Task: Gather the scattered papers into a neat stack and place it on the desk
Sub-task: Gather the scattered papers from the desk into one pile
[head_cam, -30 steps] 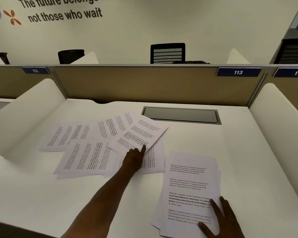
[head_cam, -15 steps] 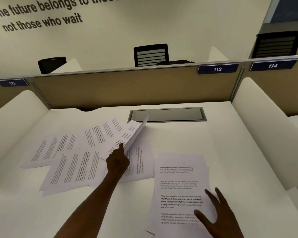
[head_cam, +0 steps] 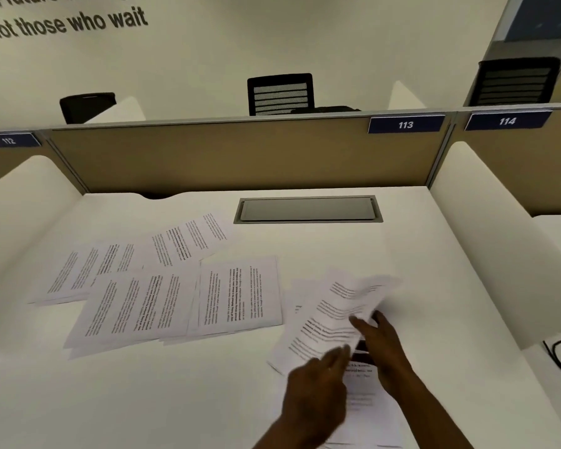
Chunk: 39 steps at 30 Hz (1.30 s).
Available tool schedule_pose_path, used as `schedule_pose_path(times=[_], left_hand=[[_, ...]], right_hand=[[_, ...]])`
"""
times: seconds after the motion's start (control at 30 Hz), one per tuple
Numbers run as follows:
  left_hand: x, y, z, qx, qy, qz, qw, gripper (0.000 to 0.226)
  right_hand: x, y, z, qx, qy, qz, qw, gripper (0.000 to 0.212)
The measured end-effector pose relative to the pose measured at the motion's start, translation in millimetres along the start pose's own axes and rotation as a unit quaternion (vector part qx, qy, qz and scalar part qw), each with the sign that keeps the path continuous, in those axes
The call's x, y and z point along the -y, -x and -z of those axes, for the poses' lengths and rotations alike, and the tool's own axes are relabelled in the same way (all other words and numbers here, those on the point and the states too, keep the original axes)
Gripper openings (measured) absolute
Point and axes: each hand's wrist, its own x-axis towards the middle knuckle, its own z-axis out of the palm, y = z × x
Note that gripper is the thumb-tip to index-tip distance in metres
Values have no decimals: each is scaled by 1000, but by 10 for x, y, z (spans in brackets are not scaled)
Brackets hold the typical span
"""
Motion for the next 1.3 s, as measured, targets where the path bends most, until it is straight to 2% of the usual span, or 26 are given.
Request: schedule_pose_path(times=[0.03, 0.1, 0.17, 0.2, 0.3, 0.37, 0.43, 0.57, 0.7, 0.83, 0.93, 1.0, 1.07, 1.2, 1.3], left_hand=[[-36, 49, -37, 23, 27, -3, 999, 65], [-40, 129, -73, 50, 114, 46, 991, 73], [84, 158, -84, 17, 155, 88, 984, 82], [186, 150, -64, 8, 157, 104, 982, 79], [659, 69, 16, -31, 119, 135, 983, 54], [1027, 10, 46, -46, 74, 159, 983, 46], [1369, -50, 53, -22, 29, 182, 983, 48], [1814, -174, 72, 35, -27, 219, 975, 54], [1936, -165, 23, 71, -49, 206, 975, 53], [1966, -34, 28, 14, -29, 222, 974, 54], [2071, 121, 100, -63, -3, 297, 953, 53], [2195, 257, 170, -83, 0, 352, 932, 56], [2340, 401, 239, -67, -22, 382, 921, 60], [2509, 603, 327, 18, -73, 367, 927, 63], [2505, 705, 382, 6, -85, 373, 924, 56]], right_hand=[[-49, -25, 57, -39, 42, 22, 998, 43], [-118, -37, 211, -80, 114, 53, 989, 54], [-172, -62, 397, -64, 117, 60, 989, 55], [-186, -77, 481, -49, 109, 54, 991, 55], [-227, -92, 634, -31, 119, 34, 992, 57], [-263, -78, 632, -52, 193, 31, 979, 60], [-294, -45, 566, -73, 250, 41, 965, 58], [-337, -46, 445, -84, 239, 64, 965, 58], [-419, -62, 322, -118, 296, 97, 943, 58], [-517, -68, 237, -194, 371, 120, 900, 69], [-536, -55, 225, -250, 378, 161, 877, 75], [-523, -54, 178, -261, 380, 208, 863, 77], [-472, -68, 59, -238, 387, 253, 854, 76], [-320, -86, -397, -124, 404, 333, 843, 68], [-295, -118, -788, -32, 424, 360, 831, 68]])
